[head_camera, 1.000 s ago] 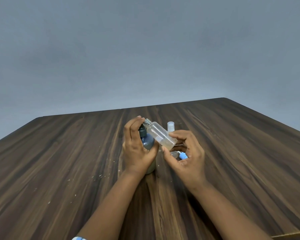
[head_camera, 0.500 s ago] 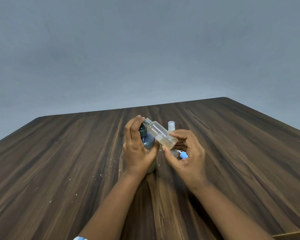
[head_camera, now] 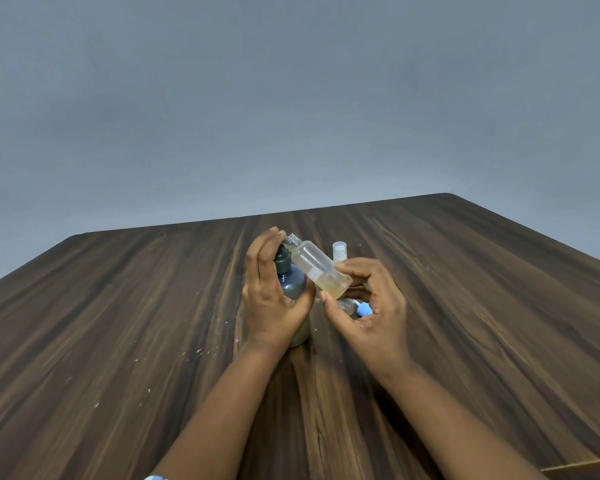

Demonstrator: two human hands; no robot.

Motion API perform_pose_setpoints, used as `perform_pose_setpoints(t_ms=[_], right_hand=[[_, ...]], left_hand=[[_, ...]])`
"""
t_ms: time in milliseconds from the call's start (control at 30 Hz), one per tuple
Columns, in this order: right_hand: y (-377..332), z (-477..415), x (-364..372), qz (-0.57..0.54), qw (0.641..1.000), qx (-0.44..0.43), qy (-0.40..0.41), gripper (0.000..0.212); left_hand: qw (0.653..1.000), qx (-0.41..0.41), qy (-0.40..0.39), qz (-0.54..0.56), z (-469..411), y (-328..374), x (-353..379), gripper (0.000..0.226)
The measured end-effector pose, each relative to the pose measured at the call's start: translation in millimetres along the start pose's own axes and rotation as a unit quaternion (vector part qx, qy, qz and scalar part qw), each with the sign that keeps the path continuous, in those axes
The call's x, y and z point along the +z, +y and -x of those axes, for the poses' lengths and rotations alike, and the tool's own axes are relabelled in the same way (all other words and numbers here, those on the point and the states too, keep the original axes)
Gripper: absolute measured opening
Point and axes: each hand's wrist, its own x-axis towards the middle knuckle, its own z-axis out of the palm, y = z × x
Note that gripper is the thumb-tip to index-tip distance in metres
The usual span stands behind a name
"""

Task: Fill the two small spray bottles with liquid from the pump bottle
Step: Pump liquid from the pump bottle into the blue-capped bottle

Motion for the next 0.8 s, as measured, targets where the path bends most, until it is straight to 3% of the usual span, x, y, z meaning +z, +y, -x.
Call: perform_pose_setpoints(t_ms=[133,333,533,800], right_hand=[[-0.2,-0.4,0.5,0.003,1.000,0.004,0.001,0.032],[0.2,0.2,0.4,0.002,1.000,0.004,-0.001,0.031],[-0.3,0.0,1.1,0.001,1.000,0.003,0.000,0.031],[0.4,0.1,0.7,0.001,1.000,-0.002,0.000,0.030]], left_hand=[[1.000,0.003,-0.010,-0.005,-0.1,-0.9,-1.2,0.079],[1.000,-0.005,0.010,0.010,-2.3,2.4,0.1,0.064],[1.000,0.005,-0.007,-0.013,0.7,-0.5,-0.5,0.078],[1.000,0.001,0.002,-0.006,-1.8,-0.3,0.4,0.068]])
